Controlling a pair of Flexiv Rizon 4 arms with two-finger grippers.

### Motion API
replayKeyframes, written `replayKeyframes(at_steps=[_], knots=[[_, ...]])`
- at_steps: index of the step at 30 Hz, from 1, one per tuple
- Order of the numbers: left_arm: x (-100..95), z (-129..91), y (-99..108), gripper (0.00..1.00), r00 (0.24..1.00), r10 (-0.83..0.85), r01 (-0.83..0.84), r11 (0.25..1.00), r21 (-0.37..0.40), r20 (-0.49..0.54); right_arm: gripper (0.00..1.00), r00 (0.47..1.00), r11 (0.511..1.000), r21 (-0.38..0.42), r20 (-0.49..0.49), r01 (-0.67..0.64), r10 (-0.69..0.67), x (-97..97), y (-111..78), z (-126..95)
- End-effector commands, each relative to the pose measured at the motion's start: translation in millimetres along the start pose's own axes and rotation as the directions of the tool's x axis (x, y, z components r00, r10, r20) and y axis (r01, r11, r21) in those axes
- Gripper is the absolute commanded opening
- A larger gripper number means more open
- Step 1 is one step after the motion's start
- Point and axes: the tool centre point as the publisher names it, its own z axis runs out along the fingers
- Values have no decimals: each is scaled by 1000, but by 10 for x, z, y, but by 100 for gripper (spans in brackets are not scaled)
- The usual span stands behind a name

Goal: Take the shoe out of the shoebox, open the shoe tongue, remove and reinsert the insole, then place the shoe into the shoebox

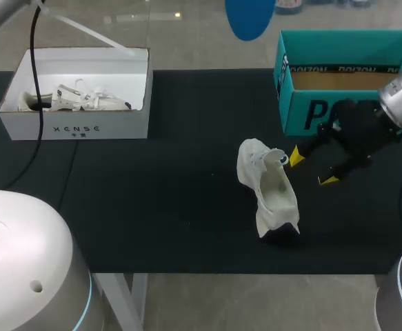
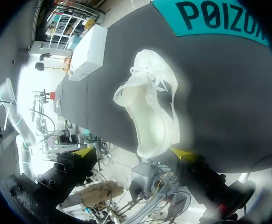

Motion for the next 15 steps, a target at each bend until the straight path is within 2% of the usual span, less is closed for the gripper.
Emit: replayKeyframes(at_steps=[1, 7, 15], knots=[[10, -1, 10, 0, 1000, 0, 0, 1000, 0, 2, 100, 974, 995, 98, -228, 9, 14, 2, 89, -72], [10, -1, 10, 0, 1000, 0, 0, 1000, 0, 2, 100, 942, 989, 148, -332, -2, 51, 140, 129, -212], [10, -1, 10, 0, 1000, 0, 0, 1000, 0, 2, 100, 910, 991, 130, -405, -38, 88, 449, 146, -463]])
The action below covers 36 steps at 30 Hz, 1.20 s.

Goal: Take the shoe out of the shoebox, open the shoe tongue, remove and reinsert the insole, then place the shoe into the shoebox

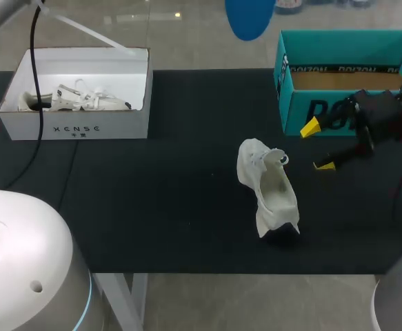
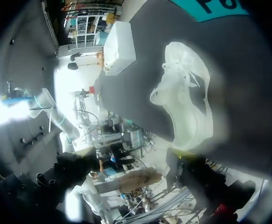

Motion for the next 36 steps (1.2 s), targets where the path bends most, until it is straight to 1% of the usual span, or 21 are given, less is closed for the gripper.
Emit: replayKeyframes(at_steps=[1, 3, 4, 6, 8, 10, 15, 19, 22, 25, 28, 33, 36], knots=[[10, -2, 10, 0, 1000, 1, -1, 1000, 0, 2, 100, 1000, 1000, -13, -8, 4, -4, 156, -24, -16], [10, -2, 10, 0, 1000, 1, -1, 1000, 0, 2, 100, 1000, 1000, -19, -21, 8, -8, 254, -34, -25], [10, -2, 10, 0, 1000, 1, -1, 1000, 0, 2, 100, 999, 1000, -9, -38, 9, -9, 318, -34, -28], [10, -2, 10, 0, 1000, 1, -1, 1000, 0, 2, 100, 999, 1000, -5, -43, 0, -1, 382, -15, -31], [10, -2, 10, 0, 1000, 1, -1, 1000, 0, 2, 100, 997, 1000, 15, -75, -19, 20, 446, 18, -31], [10, -2, 10, 0, 1000, 1, -1, 1000, 0, 2, 100, 995, 1000, 18, -93, -23, 24, 520, 39, -45], [10, -2, 10, 0, 1000, 1, -1, 1000, 0, 2, 100, 985, 1000, 16, -171, 17, -14, 722, 53, -63], [10, -2, 10, 0, 1000, 1, -1, 1000, 0, 2, 100, 974, 998, 29, -220, 56, -48, 857, 55, 11], [10, -2, 10, 0, 1000, 1, -1, 1000, 0, 2, 100, 970, 996, 44, -232, 81, -69, 984, 57, 104], [10, -2, 10, 0, 1000, 1, -1, 1000, 0, 2, 100, 969, 995, 42, -235, 94, -82, 1085, 54, 159], [10, -2, 10, 0, 1000, 1, -1, 1000, 0, 2, 100, 966, 994, 42, -244, 97, -84, 1157, 72, 183], [10, -2, 10, 0, 1000, 1, -1, 1000, 0, 2, 100, 963, 996, 25, -258, 87, -78, 1215, 128, 180], [10, -2, 10, 0, 1000, 1, -1, 1000, 0, 2, 100, 961, 996, -2, -265, 84, -82, 1237, 150, 173]])
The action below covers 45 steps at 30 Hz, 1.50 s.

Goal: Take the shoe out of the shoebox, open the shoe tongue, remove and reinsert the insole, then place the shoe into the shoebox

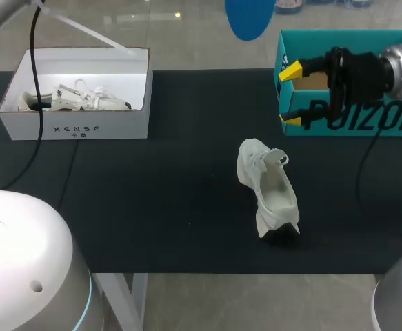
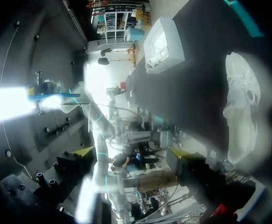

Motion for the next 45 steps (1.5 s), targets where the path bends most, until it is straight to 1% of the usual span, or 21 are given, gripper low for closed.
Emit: replayKeyframes(at_steps=[1, 2, 45], knots=[[10, -2, 10, 0, 1000, 0, 0, 1000, 0, 2, 100, 999, 999, -24, -17, 32, -32, 27, 19, 12], [10, -2, 10, 0, 1000, 0, 0, 1000, 0, 2, 100, 998, 997, -38, -28, 63, -64, 48, 8, -7], [10, -2, 10, 0, 1000, 0, 0, 1000, 0, 2, 100, 998, 997, -38, -28, 63, -64, 48, 8, -7]])
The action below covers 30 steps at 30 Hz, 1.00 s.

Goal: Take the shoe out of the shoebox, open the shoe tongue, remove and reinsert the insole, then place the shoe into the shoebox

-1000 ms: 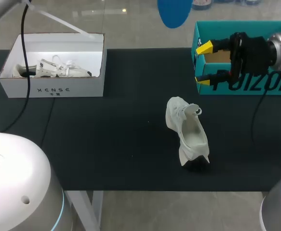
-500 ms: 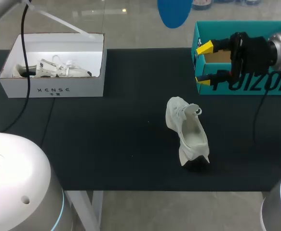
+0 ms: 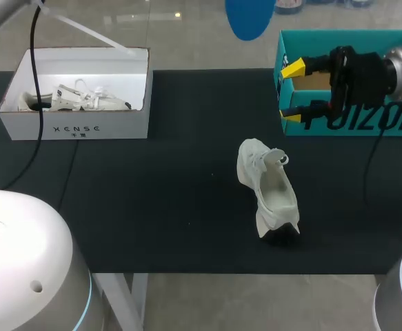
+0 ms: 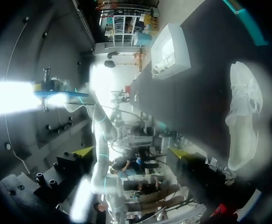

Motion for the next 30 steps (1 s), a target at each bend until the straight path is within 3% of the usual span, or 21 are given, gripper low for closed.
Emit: replayKeyframes(at_steps=[1, 9, 10, 14, 20, 30], knots=[[10, -2, 10, 0, 1000, 0, 0, 1000, 0, 2, 100, 1000, 1000, -1, 1, -1, 1, -2, 6, 14], [10, -2, 10, 0, 1000, 0, 0, 1000, 0, 2, 100, 1000, 1000, -1, 1, -1, 1, -2, 6, 14], [87, 11, -30, 0, 997, 70, -71, 997, 36, 35, 100, 1000, 1000, -1, 1, -1, 1, -2, 6, 14], [244, -11, 3, 0, 941, 304, -310, 951, 17, 149, 100, 1000, 1000, -1, 1, -1, 1, -2, 6, 14], [446, -76, 256, 0, 862, 476, -482, 876, -11, 175, 100, 1000, 1000, -1, 1, -1, 1, -2, 6, 14], [681, 61, 785, 0, 842, 536, -540, 839, 73, 69, 100, 1000, 1000, -1, 1, -1, 1, -2, 6, 14]])
